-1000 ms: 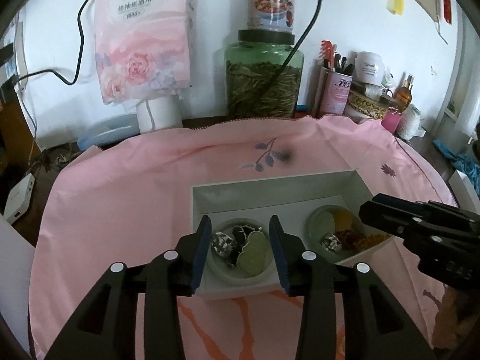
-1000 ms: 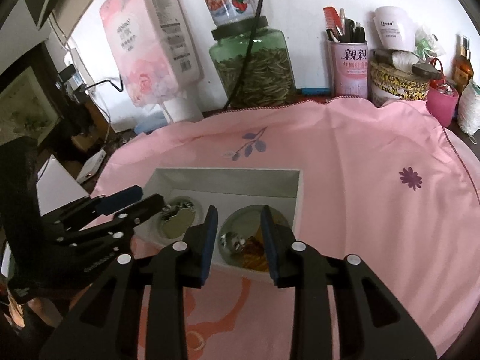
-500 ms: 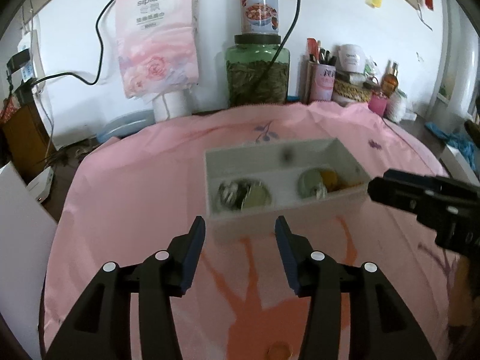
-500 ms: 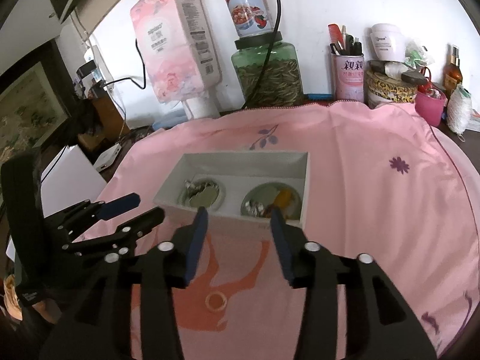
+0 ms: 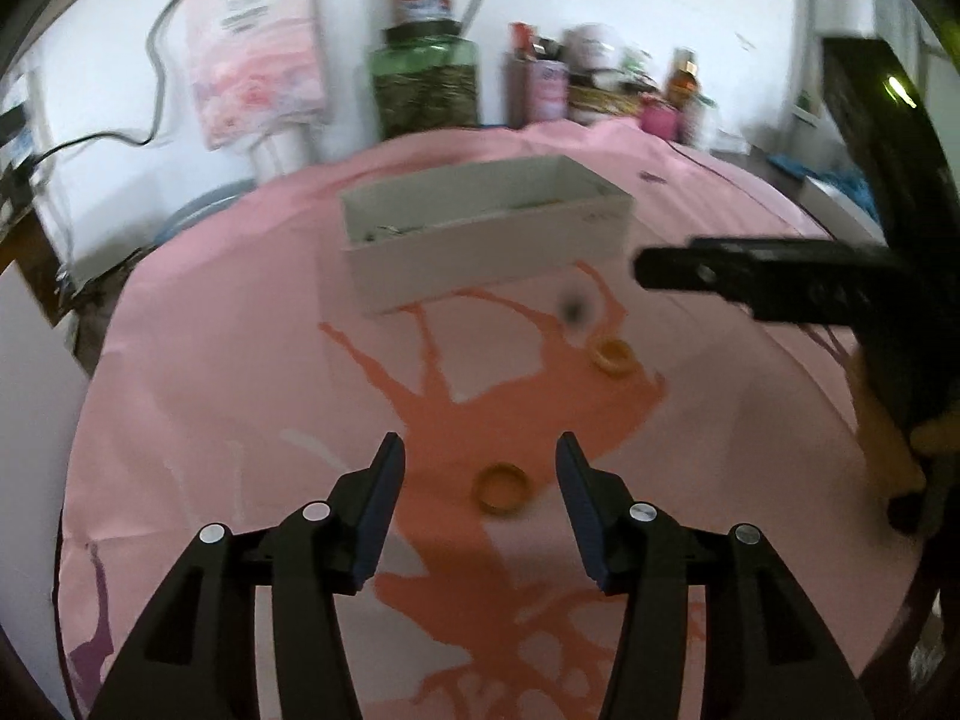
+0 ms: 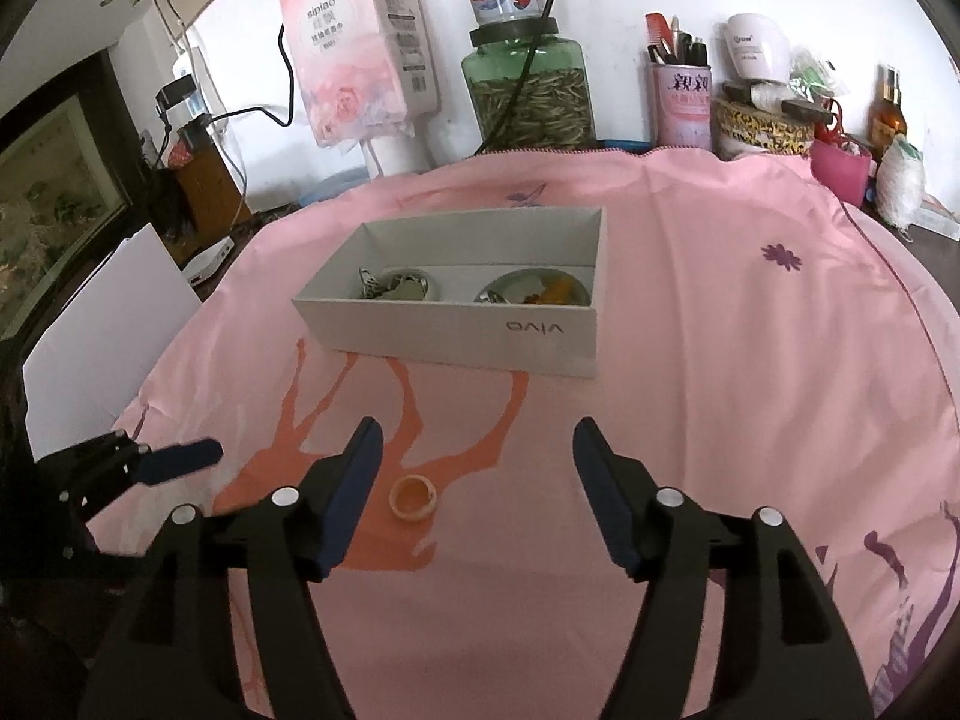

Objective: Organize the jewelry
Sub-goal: 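Withdraw and close the left tool on the gold ring, then grasp the yellow ring with the right tool while the left tool holds the gold ring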

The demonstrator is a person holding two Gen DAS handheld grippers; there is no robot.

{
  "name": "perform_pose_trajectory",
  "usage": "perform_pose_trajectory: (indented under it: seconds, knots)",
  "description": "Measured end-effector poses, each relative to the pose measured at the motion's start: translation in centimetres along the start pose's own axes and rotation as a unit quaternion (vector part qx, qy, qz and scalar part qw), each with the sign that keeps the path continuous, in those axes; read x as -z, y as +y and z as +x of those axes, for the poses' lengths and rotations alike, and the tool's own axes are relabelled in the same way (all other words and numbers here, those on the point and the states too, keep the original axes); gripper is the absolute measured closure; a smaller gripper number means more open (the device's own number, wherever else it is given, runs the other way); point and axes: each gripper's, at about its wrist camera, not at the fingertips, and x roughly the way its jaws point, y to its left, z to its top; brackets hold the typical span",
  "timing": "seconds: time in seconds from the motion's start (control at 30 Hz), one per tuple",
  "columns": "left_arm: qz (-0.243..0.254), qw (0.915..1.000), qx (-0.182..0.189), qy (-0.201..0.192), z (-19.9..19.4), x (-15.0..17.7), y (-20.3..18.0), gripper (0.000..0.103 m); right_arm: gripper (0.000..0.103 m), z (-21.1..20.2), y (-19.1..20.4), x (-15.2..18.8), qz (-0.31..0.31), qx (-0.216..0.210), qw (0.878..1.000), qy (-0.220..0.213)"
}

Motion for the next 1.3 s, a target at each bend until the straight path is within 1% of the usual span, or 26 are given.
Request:
perform_pose_trajectory:
  seconds: [0.1,0.23,0.43,0.47,0.53,0.57,0.73,0.87,0.93,1.0,1.1,1.17,1.23,1.3]
  knots:
    - [0.017,0.9998,0.002,0.006,0.4,0.4,-0.8,0.051,0.039,0.1,-0.2,0.1,0.001,-0.001,1.000,0.004]
    - [0.018,0.9997,0.010,0.015,0.8,0.7,-0.8,0.051,0.038,0.1,-0.2,0.1,0.000,-0.006,1.000,0.007]
    - [0.027,0.9994,0.010,0.020,0.9,0.8,-1.0,0.052,0.038,-0.2,0.2,0.3,-0.008,-0.011,1.000,0.005]
    - [0.027,0.9993,0.011,0.023,1.0,0.9,-1.0,0.054,0.038,-0.1,0.3,0.3,-0.010,-0.011,1.000,0.006]
    - [0.025,0.9991,0.021,0.026,1.1,0.8,-0.9,0.076,0.038,0.0,0.6,0.4,-0.015,-0.011,1.000,0.010]
    - [0.024,0.9991,0.024,0.026,1.2,0.7,-0.8,0.082,0.038,0.0,0.6,0.5,-0.017,-0.011,1.000,0.011]
    - [0.017,0.9995,0.016,0.023,1.4,0.4,-0.5,0.082,0.038,0.2,1.1,0.7,-0.028,-0.013,0.999,0.014]
    - [0.011,0.9998,-0.002,0.015,1.9,-0.9,0.3,0.082,0.038,0.9,2.0,1.2,-0.051,-0.008,0.998,0.026]
    - [-0.001,0.9999,-0.007,0.014,2.5,-2.0,1.2,0.082,0.038,1.1,2.5,1.5,-0.065,-0.003,0.997,0.031]
    - [-0.019,0.9997,-0.003,0.016,3.0,-2.8,2.3,0.082,0.039,1.4,3.0,1.9,-0.082,0.005,0.996,0.034]
    - [-0.038,0.9990,0.002,0.022,3.6,-2.9,3.3,0.082,0.044,1.7,3.8,2.3,-0.105,0.011,0.994,0.039]
    - [-0.041,0.9988,0.002,0.024,3.7,-2.8,3.5,0.082,0.047,2.1,4.1,2.6,-0.114,0.015,0.992,0.046]
    - [-0.042,0.9988,0.002,0.024,3.7,-2.8,3.5,0.082,0.053,2.3,4.2,2.6,-0.116,0.013,0.992,0.052]
    - [-0.038,0.9990,0.002,0.024,3.7,-2.8,3.4,0.082,0.056,2.4,4.2,2.5,-0.116,0.013,0.992,0.053]
